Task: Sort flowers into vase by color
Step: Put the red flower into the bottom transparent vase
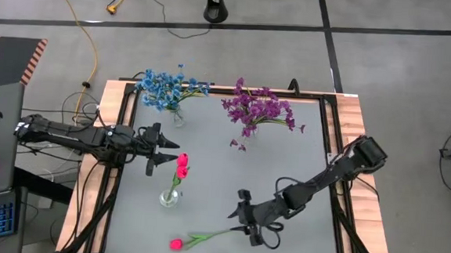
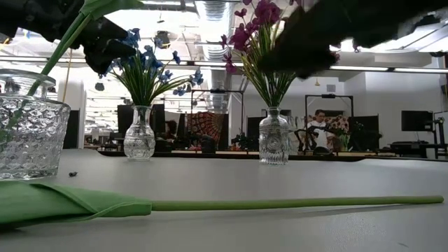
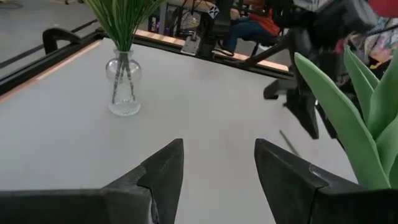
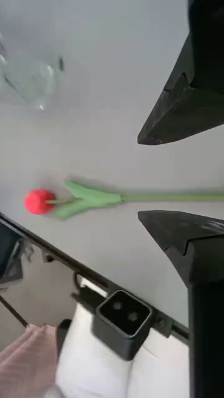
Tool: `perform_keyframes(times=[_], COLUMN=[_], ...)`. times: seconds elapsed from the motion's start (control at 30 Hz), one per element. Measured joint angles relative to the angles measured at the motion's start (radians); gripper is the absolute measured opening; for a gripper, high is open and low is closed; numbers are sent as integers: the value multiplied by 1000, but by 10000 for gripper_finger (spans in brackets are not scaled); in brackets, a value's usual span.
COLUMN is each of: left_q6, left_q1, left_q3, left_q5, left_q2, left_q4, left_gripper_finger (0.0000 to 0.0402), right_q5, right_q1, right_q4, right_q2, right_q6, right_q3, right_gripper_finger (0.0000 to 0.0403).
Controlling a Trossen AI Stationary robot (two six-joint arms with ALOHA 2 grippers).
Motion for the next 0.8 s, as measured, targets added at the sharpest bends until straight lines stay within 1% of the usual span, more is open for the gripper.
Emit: perform_keyframes(times=[0.1, 0.37, 0.53, 0.7, 0.8], left_q6=[0, 0, 0, 0, 0], left_q1=[0, 0, 0, 0, 0], left_q3=[0, 0, 0, 0, 0], left_q5=[1, 1, 1, 1, 1], left_q2=[0, 0, 0, 0, 0], left_q4=[-2, -8, -10, -18, -20], left_gripper_finger=[184, 184, 184, 184, 184], right_q5=[-29, -53, -54, -53, -50], right_q1=[10, 27, 27, 27, 27], right_q4=[16, -14, -63, -152, -160], right_q2=[44, 151, 161, 162, 163], right_q6=[0, -1, -1, -1, 2], right_q3=[1, 70, 76, 75, 75], right_gripper_finger=[210, 210, 210, 210, 210])
